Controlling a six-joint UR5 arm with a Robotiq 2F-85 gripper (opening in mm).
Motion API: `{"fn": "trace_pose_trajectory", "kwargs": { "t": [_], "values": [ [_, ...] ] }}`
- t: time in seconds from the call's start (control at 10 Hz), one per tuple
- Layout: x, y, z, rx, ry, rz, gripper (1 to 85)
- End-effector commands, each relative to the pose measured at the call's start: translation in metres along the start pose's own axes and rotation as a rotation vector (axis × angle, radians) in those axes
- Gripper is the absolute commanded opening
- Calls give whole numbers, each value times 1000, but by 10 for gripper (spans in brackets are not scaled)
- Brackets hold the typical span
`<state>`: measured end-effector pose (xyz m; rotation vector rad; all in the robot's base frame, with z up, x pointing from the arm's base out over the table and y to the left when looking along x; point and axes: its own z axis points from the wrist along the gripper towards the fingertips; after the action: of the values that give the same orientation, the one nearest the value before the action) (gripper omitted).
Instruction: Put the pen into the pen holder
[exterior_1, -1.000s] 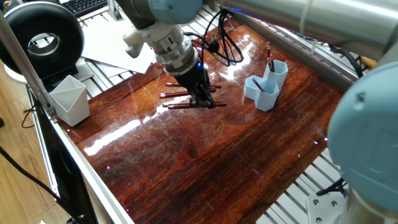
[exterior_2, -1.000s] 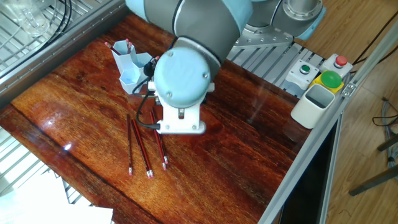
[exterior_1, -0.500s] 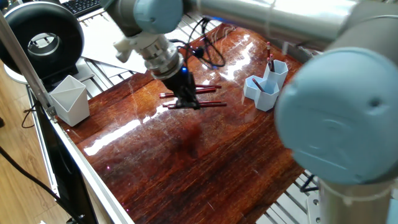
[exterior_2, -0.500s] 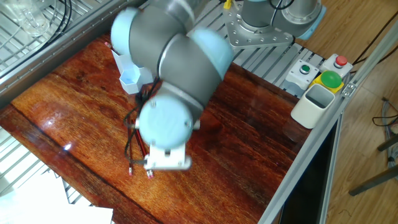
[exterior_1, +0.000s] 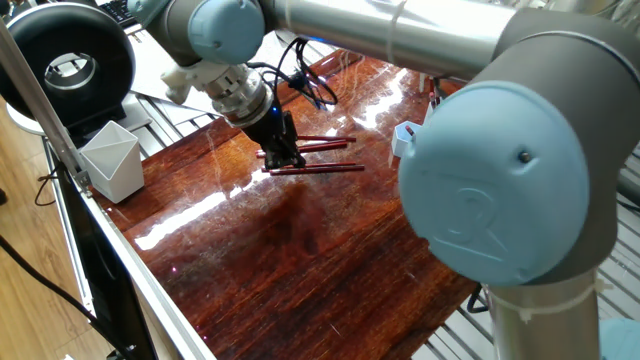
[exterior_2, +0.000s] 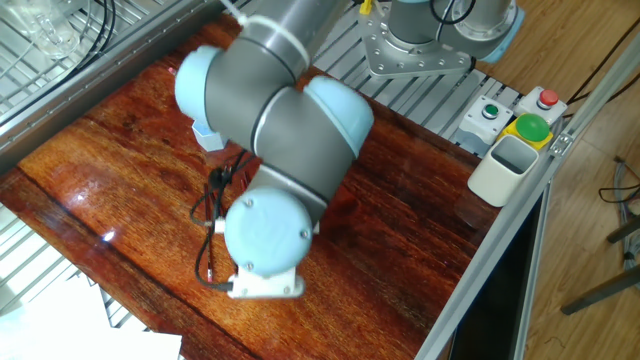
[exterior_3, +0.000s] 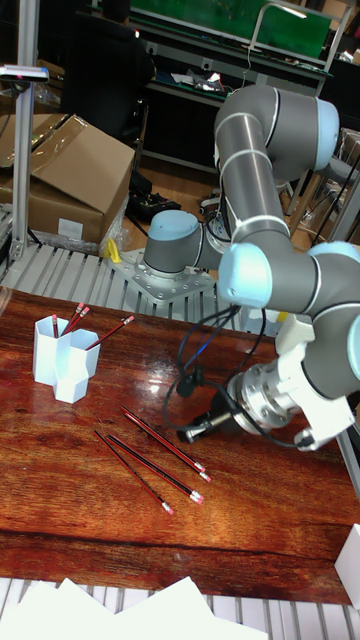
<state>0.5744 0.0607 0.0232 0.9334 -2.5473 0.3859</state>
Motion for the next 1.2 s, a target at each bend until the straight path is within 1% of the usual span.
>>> {"fn": "trace_pose_trajectory", "kwargs": {
  "t": [0.0, 0.2, 0.4, 0.6, 1.1],
  "values": [
    [-17, -12, 1, 39, -21, -4, 10],
    [-19, -17, -1, 58, -21, -10, 10],
    [-21, -17, -1, 56, -26, -10, 10],
    [-25, -14, 1, 45, -35, -11, 10],
    [-27, -5, 3, 28, -47, -5, 10]
  ]
}}
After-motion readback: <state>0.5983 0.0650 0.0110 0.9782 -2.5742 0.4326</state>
